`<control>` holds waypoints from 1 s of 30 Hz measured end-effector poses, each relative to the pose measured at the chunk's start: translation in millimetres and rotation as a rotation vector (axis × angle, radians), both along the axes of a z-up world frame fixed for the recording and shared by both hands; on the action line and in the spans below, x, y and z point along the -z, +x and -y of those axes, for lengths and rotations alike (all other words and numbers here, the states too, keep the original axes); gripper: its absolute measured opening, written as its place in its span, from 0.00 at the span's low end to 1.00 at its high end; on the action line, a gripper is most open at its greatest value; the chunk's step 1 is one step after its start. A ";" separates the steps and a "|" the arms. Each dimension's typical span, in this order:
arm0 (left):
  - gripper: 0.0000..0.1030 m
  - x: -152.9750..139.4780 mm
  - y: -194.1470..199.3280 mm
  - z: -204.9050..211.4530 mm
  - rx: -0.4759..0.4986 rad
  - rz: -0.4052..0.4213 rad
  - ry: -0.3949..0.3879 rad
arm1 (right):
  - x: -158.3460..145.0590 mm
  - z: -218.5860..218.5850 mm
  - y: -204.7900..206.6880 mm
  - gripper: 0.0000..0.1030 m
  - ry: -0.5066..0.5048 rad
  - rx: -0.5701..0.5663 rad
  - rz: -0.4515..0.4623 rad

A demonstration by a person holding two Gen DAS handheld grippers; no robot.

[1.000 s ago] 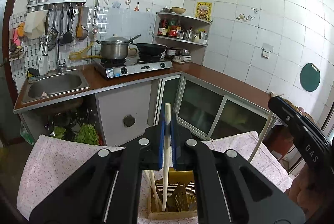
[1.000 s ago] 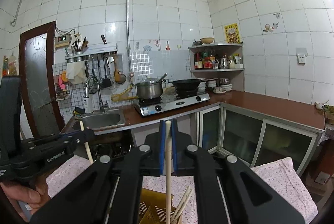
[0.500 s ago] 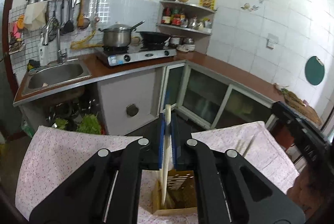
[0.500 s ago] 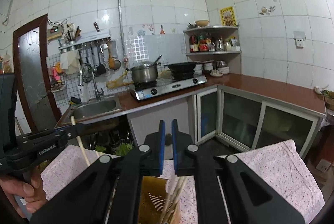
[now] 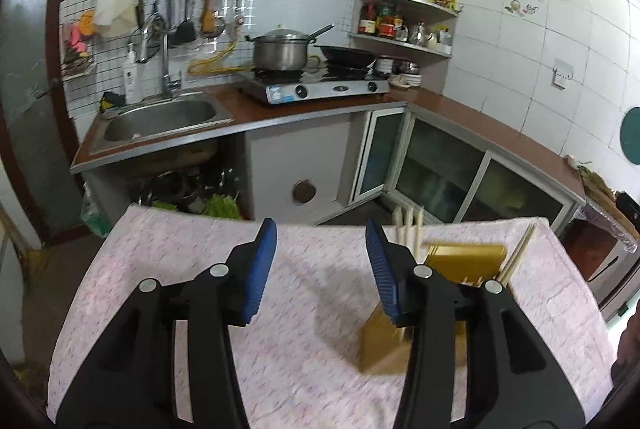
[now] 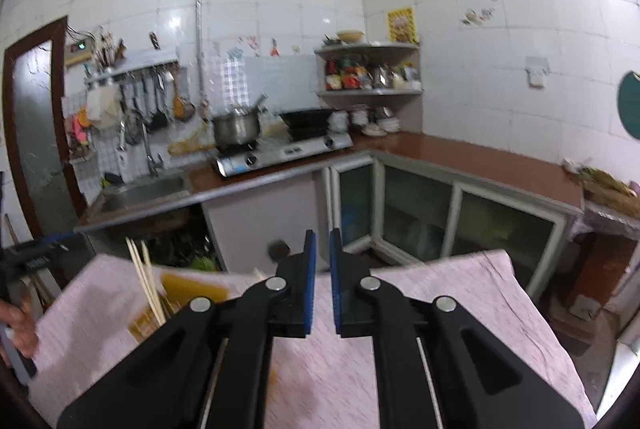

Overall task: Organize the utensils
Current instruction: 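Move both tools down toward the last chopstick and the green-handled fork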

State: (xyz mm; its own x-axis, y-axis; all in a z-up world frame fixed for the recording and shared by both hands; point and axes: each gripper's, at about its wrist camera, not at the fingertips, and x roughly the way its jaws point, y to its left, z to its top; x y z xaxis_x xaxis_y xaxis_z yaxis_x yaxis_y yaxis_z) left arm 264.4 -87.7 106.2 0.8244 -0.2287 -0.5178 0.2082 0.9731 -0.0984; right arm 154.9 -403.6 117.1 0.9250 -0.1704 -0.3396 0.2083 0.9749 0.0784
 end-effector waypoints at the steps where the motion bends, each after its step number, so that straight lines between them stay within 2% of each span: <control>1: 0.45 5.7 -6.9 -4.9 -0.004 -0.004 0.004 | 10.8 5.0 -7.9 0.07 -0.001 0.005 -0.030; 6: 0.49 48.9 -55.7 -28.2 -0.030 -0.042 0.019 | 73.1 12.5 -49.0 0.07 -0.004 0.022 -0.177; 8: 0.54 68.6 -78.2 -33.5 -0.037 -0.070 0.013 | 94.1 13.3 -69.0 0.10 0.017 0.017 -0.222; 9: 0.55 80.2 -92.4 -35.0 -0.037 -0.085 0.017 | 105.0 12.9 -80.8 0.23 0.026 0.013 -0.244; 11: 0.60 98.7 -114.9 -34.9 -0.029 -0.115 0.019 | 122.4 9.9 -103.7 0.36 0.025 -0.002 -0.278; 13: 0.60 117.3 -141.1 -33.4 -0.003 -0.151 0.024 | 133.1 7.2 -120.3 0.36 0.025 -0.004 -0.297; 20: 0.60 148.7 -199.9 -32.1 0.030 -0.233 -0.018 | 162.0 0.7 -172.7 0.36 0.086 -0.025 -0.355; 26: 0.60 164.7 -228.6 -16.6 0.076 -0.275 0.001 | 176.8 -0.3 -183.9 0.36 0.106 -0.030 -0.393; 30: 0.61 161.8 -228.3 -6.5 0.093 -0.278 0.004 | 179.2 -1.1 -180.6 0.36 0.121 -0.034 -0.402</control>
